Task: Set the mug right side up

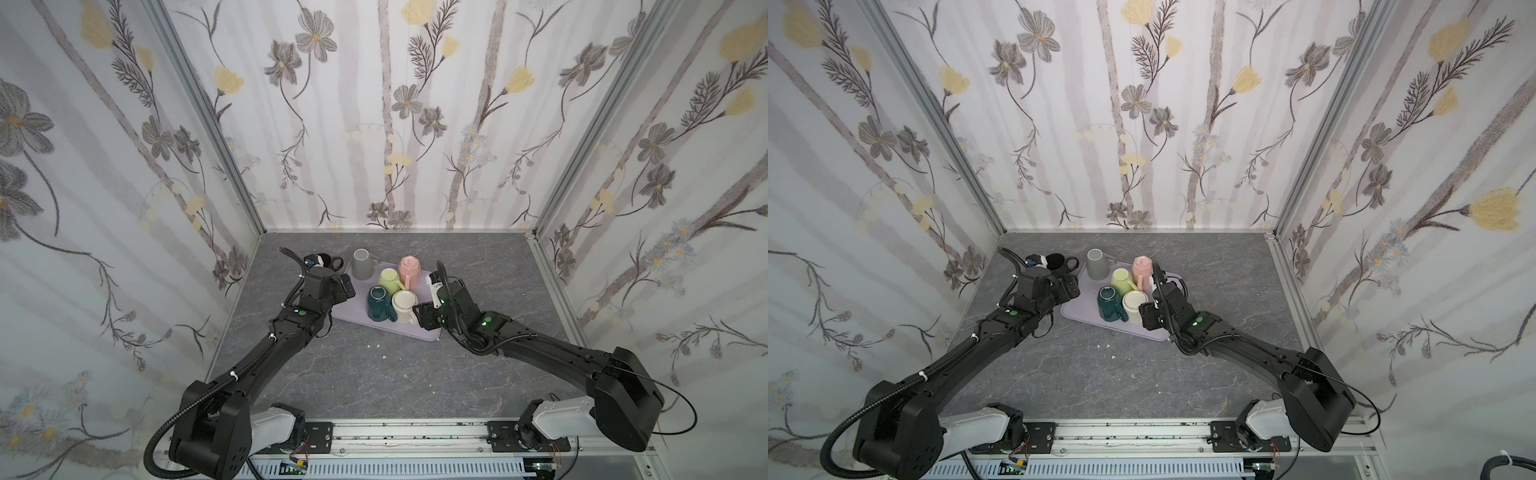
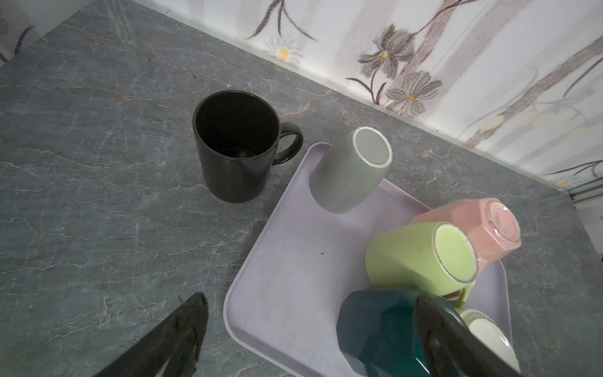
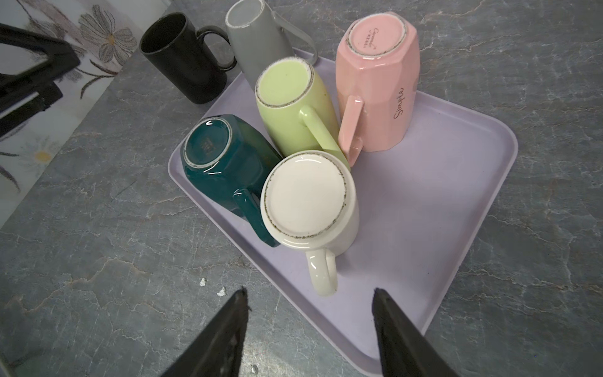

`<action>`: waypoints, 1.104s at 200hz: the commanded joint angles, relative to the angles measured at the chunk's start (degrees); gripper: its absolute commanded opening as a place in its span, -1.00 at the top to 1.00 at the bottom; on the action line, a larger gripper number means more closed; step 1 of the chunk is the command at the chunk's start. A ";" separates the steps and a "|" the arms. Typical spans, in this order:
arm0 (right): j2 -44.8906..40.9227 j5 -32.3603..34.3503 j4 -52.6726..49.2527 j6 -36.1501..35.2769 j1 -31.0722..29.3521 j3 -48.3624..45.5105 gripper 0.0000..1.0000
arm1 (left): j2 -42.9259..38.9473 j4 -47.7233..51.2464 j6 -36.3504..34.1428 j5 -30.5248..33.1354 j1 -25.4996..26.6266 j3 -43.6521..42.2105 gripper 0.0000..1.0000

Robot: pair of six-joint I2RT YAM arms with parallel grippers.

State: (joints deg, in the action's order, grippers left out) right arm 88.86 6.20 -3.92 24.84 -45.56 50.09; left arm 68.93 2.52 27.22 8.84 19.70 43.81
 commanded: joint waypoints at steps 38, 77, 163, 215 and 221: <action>6.33 -0.88 -4.73 0.90 -0.67 4.16 0.11 | -6.31 -9.83 0.90 -7.43 1.48 -9.73 -1.00; 9.41 -0.30 -5.83 0.82 -0.67 6.42 0.16 | -6.85 -12.25 -0.33 -9.85 2.70 -9.83 -1.00; 13.13 -0.18 -4.29 0.91 -0.58 7.61 0.27 | -6.52 -14.39 -0.60 -12.82 3.54 -10.23 -1.00; 15.38 2.98 -7.27 0.82 -0.58 10.94 0.34 | -6.61 -14.87 -0.48 -13.72 3.94 -10.41 -1.00; 15.66 3.24 -7.58 0.82 -0.58 11.15 0.34 | -6.69 -14.78 -0.54 -13.76 4.00 -10.41 -1.00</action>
State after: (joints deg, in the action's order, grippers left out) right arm 103.55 6.72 -10.50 25.08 -46.17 60.05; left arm 62.37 -10.02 26.81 -4.16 23.55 33.63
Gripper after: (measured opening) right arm 0.326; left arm 0.997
